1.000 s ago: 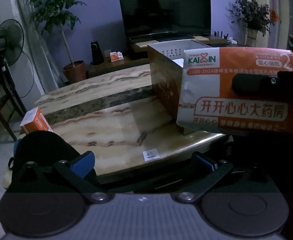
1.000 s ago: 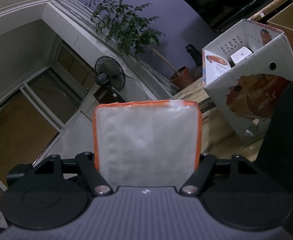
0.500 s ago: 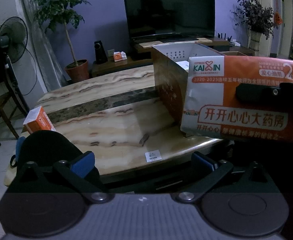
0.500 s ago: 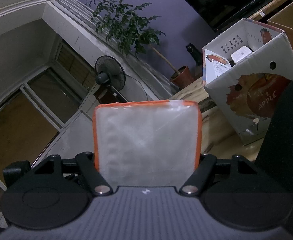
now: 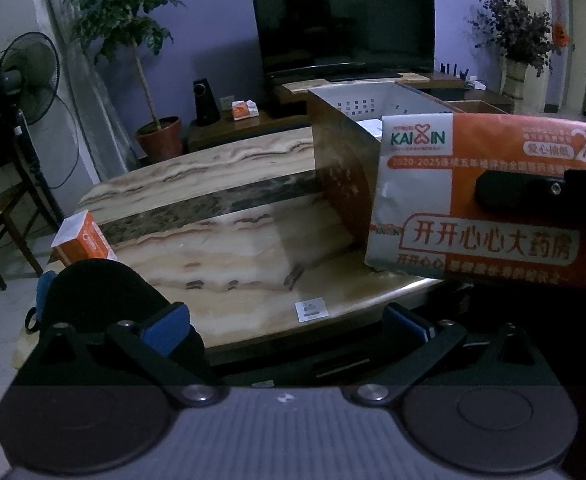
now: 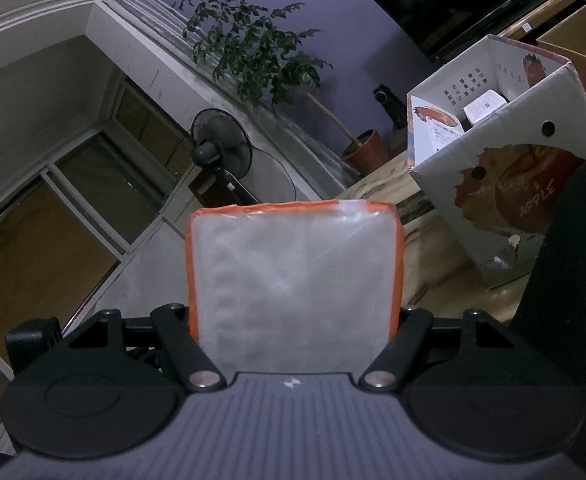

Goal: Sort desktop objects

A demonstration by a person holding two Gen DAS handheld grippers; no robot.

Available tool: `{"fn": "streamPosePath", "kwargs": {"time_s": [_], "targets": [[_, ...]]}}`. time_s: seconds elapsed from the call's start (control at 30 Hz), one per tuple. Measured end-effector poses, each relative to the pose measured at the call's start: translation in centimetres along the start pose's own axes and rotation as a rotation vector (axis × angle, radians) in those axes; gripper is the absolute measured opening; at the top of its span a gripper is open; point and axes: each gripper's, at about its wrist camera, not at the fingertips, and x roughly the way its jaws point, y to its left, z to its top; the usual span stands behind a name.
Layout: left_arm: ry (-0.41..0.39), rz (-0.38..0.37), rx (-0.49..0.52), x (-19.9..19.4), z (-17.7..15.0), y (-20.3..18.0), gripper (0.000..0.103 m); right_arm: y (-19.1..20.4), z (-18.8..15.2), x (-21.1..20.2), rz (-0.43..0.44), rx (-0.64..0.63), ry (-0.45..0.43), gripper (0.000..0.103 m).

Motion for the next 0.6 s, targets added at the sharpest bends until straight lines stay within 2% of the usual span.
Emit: {"fn": "streamPosePath", "kwargs": {"time_s": [0.33, 0.6], "targets": [[0.009, 0.009, -0.073, -0.8, 1.3, 1.9, 0.101, 0.0, -0.1, 0.0, -0.001, 0.0, 0.001, 0.074], [-0.012, 0.022, -0.064, -3.3, 2.5, 1.3, 0.101, -0.1, 0.0, 0.1, -0.001, 0.002, 0.001, 0.074]]}}
